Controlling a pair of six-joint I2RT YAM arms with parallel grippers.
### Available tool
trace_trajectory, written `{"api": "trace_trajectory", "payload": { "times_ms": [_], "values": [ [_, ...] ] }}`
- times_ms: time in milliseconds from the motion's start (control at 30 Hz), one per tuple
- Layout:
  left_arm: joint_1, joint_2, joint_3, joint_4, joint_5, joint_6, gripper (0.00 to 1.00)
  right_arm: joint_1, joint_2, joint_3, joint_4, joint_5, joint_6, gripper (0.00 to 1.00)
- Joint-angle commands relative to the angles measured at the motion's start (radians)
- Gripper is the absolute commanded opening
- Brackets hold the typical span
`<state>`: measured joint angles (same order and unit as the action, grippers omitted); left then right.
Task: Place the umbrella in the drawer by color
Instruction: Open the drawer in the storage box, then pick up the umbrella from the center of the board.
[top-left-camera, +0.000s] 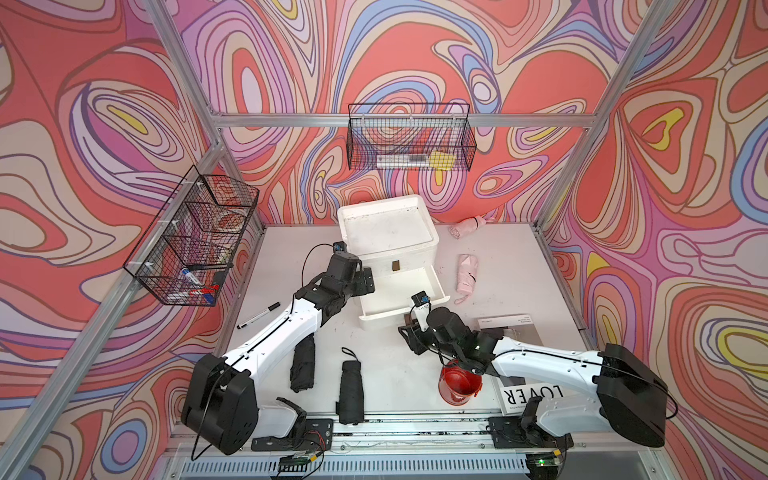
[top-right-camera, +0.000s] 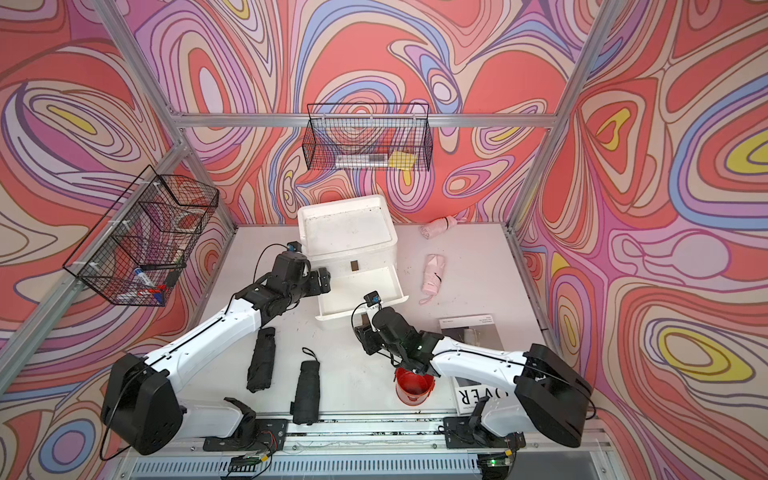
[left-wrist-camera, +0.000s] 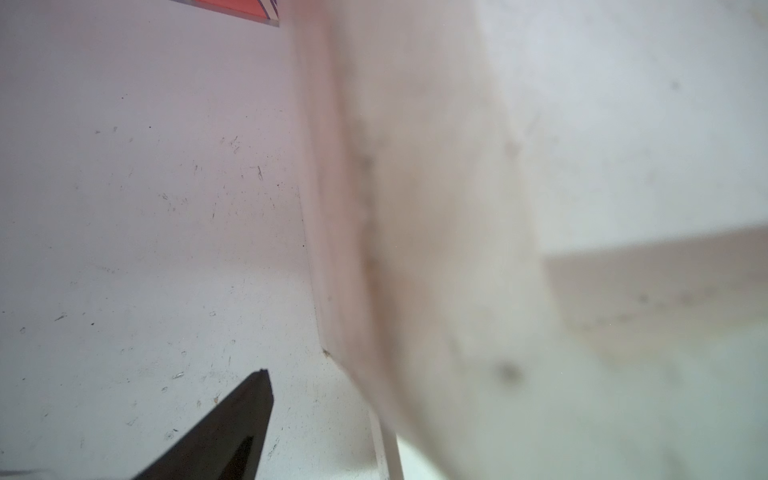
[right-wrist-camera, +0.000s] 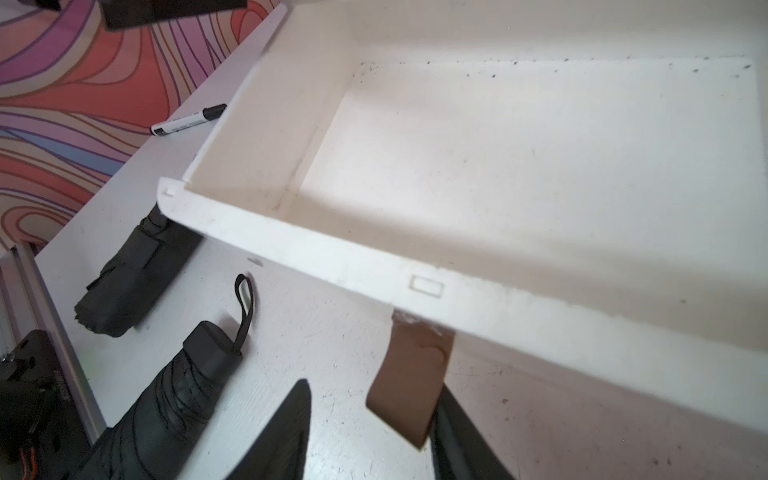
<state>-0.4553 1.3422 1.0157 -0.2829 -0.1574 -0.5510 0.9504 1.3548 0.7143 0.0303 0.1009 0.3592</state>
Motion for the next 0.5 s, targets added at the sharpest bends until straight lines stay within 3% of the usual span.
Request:
{"api": "trace_trajectory", "payload": {
  "times_ms": [0, 200, 467],
  "values": [
    [0.008, -0.076, 0.048, -0.093, -0.031, -0.035, 0.93, 0.006, -0.036, 0.065, -0.114, -0.044, -0.065, 0.55],
    [0.007, -0.224, 0.038, -0.330, -0.010, -0.121, 0.93, 0.005, -0.241, 0.054, -0.190, -0.078, -0.130, 0.57],
    [-0.050, -0.442, -0.152, -0.625, -0.011, -0.298, 0.91, 0.005, -0.502, -0.118, -0.098, 0.020, -0.181, 0.63]
  ]
}}
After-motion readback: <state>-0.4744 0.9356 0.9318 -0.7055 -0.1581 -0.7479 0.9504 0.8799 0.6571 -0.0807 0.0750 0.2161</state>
